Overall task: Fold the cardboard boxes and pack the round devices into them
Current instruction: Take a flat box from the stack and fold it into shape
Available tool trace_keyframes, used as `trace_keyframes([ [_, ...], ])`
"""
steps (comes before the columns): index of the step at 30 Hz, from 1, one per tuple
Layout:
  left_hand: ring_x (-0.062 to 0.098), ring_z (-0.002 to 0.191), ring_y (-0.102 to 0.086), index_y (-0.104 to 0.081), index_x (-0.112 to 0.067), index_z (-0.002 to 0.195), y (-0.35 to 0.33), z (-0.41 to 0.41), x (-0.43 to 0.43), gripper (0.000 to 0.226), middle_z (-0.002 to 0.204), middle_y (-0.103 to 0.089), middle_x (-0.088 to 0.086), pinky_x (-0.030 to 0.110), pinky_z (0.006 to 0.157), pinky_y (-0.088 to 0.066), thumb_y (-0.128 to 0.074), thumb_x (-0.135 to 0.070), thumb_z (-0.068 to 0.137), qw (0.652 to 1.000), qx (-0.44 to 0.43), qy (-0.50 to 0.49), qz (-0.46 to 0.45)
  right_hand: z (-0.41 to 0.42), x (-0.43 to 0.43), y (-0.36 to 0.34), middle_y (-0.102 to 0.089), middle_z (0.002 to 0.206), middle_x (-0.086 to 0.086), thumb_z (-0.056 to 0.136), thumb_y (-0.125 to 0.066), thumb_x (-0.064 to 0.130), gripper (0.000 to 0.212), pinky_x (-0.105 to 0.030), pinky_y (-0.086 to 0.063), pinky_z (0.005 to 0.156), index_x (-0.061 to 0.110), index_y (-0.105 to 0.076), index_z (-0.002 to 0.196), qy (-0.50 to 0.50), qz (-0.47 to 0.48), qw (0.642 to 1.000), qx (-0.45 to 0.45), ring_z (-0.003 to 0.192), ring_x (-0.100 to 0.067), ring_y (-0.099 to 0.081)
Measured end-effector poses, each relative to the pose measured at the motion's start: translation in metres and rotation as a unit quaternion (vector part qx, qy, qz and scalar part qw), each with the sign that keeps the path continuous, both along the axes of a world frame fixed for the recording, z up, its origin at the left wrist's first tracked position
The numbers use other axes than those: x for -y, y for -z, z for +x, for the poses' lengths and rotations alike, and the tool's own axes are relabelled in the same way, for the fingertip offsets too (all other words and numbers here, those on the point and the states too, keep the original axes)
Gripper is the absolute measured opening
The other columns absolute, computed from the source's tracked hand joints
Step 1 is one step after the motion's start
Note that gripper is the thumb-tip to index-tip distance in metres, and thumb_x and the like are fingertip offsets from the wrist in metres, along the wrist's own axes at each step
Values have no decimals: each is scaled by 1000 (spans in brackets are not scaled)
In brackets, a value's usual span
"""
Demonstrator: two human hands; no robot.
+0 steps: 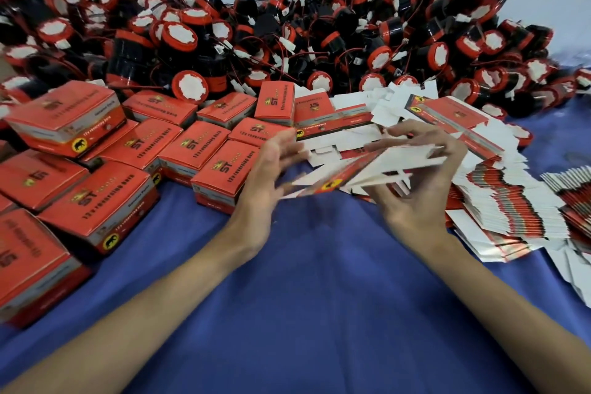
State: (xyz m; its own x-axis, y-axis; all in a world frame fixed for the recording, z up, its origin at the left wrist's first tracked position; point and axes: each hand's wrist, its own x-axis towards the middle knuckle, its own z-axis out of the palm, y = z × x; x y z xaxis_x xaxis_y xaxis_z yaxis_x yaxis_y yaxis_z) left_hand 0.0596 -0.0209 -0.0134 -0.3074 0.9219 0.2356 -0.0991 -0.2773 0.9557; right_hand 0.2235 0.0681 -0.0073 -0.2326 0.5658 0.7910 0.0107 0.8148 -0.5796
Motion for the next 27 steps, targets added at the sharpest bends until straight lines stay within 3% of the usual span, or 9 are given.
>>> trace_keyframes([
  [5, 24, 135, -41, -36, -4, 140, 2, -1, 6, 95, 142, -43, 13, 37, 111, -33, -40, -80, 82, 955, -256, 17, 149, 4, -7, -3, -46, 112, -17, 81, -71, 38, 48, -27, -43, 90, 19, -38, 109, -46, 30, 993, 106, 104, -20, -51],
  [8, 29, 134, -42, -34, 2, 139, 1, 0, 7, 95, 142, -44, 17, 45, 109, -36, -52, -72, 82, 931, -322, 38, 167, 5, -6, -2, -46, 123, -22, 86, -61, 48, 53, -30, -40, 99, 18, -35, 121, -111, 65, 976, 177, 118, -28, -48],
  [11, 30, 135, -42, -32, 3, 140, 2, 2, 9, 89, 144, -42, 16, 50, 108, -38, -63, -56, 82, 924, -331, 65, 181, 3, -3, -5, -27, 147, -26, 87, -59, 54, 84, -42, -35, 110, 37, -5, 149, -154, 74, 964, 204, 134, -32, -40],
  [13, 28, 137, -39, -26, -2, 142, 2, 2, 9, 89, 149, -37, 5, 45, 110, -36, -68, -50, 80, 922, -325, 68, 200, 2, -1, -8, -13, 151, -33, 88, -59, 53, 96, -39, -33, 111, 43, 16, 148, -175, 126, 952, 217, 135, -24, -40],
  [15, 20, 140, -36, -16, -8, 145, 2, 2, 10, 96, 150, -33, -11, 35, 111, -33, -70, -53, 79, 920, -327, 54, 211, -1, 2, -10, -15, 148, -40, 87, -58, 52, 100, -46, -41, 103, 45, 24, 144, -198, 138, 945, 220, 122, -43, -48],
  [17, 15, 139, -35, -15, -4, 146, 3, 2, 12, 103, 149, -31, -17, 30, 110, -34, -68, -59, 77, 920, -330, 30, 209, -3, 7, -8, -24, 143, -43, 87, -54, 53, 99, -44, -46, 96, 44, 28, 143, -229, 115, 942, 214, 114, -52, -47],
  [21, 27, 133, -43, -17, 0, 142, -1, 3, 14, 106, 144, -37, 8, 44, 105, -41, -63, -68, 76, 933, -300, -2, 199, -2, 12, 1, -44, 118, -44, 94, -48, 51, 101, -4, -31, 91, -9, 16, 143, -220, 93, 947, 213, 103, -13, -41],
  [24, 11, 127, -46, -20, -9, 137, -3, 6, 13, 92, 140, -39, -16, 28, 101, -41, -61, -67, 79, 931, -284, -26, 229, -6, 20, -2, -36, 136, -37, 92, -54, 46, 102, -13, -37, 91, 11, 23, 147, -235, 76, 953, 174, 110, 0, -45],
  [27, 1, 123, -45, -22, -18, 137, 1, 6, 11, 78, 136, -36, -28, 19, 98, -39, -56, -65, 85, 926, -270, -48, 261, -9, 25, -3, -34, 141, -29, 92, -55, 45, 103, -23, -42, 94, 7, 23, 146, -242, 44, 960, 137, 114, -14, -50],
])
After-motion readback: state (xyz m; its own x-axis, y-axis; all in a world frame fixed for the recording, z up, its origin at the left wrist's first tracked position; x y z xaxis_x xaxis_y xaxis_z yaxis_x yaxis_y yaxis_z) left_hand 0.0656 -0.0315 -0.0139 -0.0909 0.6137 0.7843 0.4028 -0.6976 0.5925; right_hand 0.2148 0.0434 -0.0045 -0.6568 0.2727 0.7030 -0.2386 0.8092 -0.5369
